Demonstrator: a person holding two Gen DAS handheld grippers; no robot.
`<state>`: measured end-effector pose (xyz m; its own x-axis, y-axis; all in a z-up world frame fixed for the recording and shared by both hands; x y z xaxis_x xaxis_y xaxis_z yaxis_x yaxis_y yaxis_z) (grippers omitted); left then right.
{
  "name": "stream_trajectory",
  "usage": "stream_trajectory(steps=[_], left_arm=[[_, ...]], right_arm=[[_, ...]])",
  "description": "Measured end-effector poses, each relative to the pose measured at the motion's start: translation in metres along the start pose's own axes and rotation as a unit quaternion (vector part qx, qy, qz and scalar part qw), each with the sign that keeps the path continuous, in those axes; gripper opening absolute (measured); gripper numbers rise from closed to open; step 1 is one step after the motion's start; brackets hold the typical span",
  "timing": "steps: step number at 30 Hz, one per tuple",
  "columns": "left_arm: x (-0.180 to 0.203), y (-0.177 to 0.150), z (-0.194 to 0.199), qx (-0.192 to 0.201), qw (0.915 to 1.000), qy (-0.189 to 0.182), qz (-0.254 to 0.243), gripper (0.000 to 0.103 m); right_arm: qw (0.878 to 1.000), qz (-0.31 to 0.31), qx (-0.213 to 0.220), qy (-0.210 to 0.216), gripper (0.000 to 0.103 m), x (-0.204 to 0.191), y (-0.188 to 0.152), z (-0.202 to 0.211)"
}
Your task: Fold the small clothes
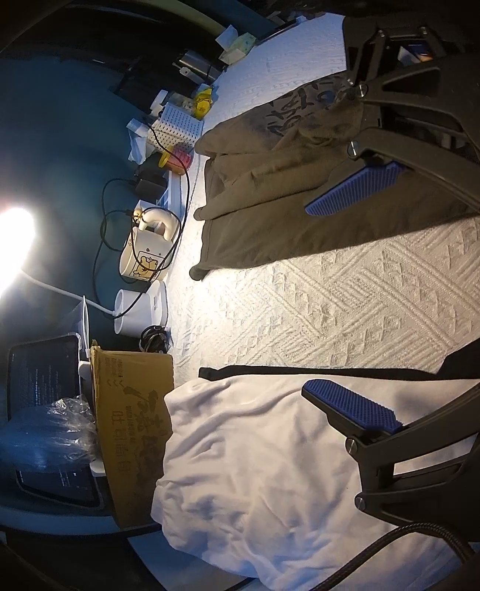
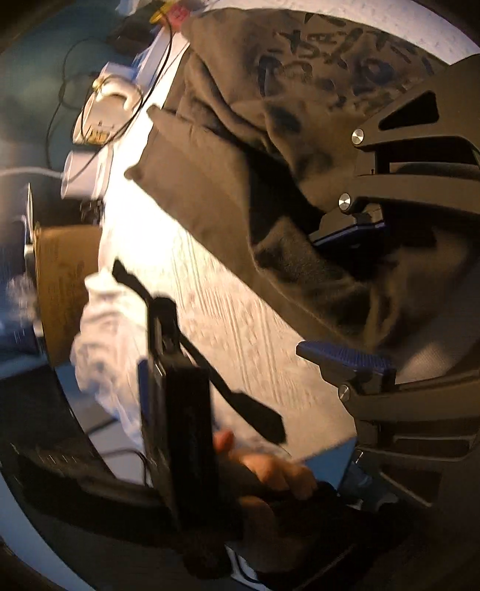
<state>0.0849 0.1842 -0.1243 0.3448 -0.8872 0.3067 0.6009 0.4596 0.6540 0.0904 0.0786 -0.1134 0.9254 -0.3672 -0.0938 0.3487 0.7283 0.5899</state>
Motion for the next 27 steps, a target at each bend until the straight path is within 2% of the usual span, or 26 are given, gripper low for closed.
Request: stream_trajectory(steps=[5,10,27], left_arm=[[0.011,0.0,0.001,-0.002,0.9999,0.006,-0.008,0.09],[0.029,0.003,-0.004,-0.007,0.9997,0.007,-0.024,0.09],[0.106,0.037,-0.079,-0.048,0.9921,-0.013,-0.115,0.09]], right_arm=[[1.0,0.0,0.018,-0.007,0.051,-0.001,-0.006,0.019],[0.998,-0.023,0.045,-0.024,0.051,0.019,-0.013,0.045],[0.984,-0.132,0.062,-0.102,0.051,0.152,-0.051,0.073]])
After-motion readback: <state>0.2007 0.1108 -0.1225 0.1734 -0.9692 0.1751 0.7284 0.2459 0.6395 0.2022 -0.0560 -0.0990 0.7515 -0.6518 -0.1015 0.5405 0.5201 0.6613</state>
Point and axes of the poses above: each gripper's, at about its wrist camera, not at the fingertips, and z roughly against the way its jaws point, x to its right, y to its top, the point moved 7 cm from there along -z, roughly the way its jaws point, and after that the axes turned 12 degrees about z, right-handed, at the moved point
